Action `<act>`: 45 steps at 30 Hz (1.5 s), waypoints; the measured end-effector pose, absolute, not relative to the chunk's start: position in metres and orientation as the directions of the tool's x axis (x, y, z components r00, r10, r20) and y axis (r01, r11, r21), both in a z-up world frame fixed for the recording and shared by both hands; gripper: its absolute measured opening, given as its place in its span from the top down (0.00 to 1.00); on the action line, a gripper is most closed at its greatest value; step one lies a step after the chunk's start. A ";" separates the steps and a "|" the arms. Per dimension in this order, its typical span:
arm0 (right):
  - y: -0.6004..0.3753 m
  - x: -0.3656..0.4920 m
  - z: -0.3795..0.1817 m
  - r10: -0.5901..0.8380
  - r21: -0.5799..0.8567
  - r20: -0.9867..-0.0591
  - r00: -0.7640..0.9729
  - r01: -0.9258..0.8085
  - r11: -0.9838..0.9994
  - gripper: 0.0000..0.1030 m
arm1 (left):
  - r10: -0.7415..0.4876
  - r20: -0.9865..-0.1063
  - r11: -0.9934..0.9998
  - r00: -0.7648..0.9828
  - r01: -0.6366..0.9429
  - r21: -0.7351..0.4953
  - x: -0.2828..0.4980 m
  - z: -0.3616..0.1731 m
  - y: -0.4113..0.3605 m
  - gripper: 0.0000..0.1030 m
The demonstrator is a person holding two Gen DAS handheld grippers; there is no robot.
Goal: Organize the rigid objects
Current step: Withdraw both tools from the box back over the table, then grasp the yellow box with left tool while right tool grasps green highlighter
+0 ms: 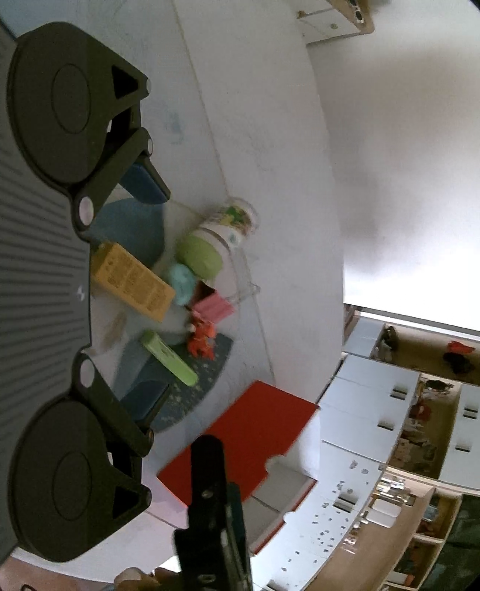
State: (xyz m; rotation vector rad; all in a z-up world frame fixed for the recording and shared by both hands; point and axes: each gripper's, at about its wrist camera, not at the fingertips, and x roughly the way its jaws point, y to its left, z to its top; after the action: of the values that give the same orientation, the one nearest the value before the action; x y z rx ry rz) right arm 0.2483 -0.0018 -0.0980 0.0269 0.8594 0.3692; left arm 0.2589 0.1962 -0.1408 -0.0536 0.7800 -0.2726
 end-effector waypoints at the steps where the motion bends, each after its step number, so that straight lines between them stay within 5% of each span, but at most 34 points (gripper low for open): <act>1: 0.001 0.252 -0.104 0.314 0.160 -0.743 0.590 -0.299 0.941 0.01 | -0.259 -0.694 0.964 0.672 0.222 -0.145 0.261 -0.146 0.197 0.01; 27: 0.036 0.291 -0.166 0.137 0.053 -0.849 0.510 -0.175 0.983 0.10 | -0.242 -0.748 0.965 0.618 0.236 -0.116 0.296 -0.195 0.197 0.02; 32: 0.038 0.286 -0.167 0.121 0.021 -0.849 0.514 -0.196 0.980 0.18 | -0.237 -0.749 0.965 0.618 0.237 -0.110 0.296 -0.197 0.196 0.03; 36: 0.038 0.283 -0.167 0.116 0.006 -0.843 0.525 -0.206 0.978 0.26 | -0.236 -0.749 0.965 0.619 0.240 -0.106 0.295 -0.197 0.194 0.14; 45: 0.035 0.282 -0.165 0.141 0.010 -0.827 0.544 -0.236 0.972 0.68 | -0.255 -0.746 0.956 0.615 0.278 -0.098 0.291 -0.194 0.184 0.43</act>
State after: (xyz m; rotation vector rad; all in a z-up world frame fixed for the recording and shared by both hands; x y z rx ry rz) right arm 0.2824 0.0354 -0.1653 -0.1067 0.9705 0.2241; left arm 0.2906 0.1844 -0.1939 0.0286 0.8548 -0.3070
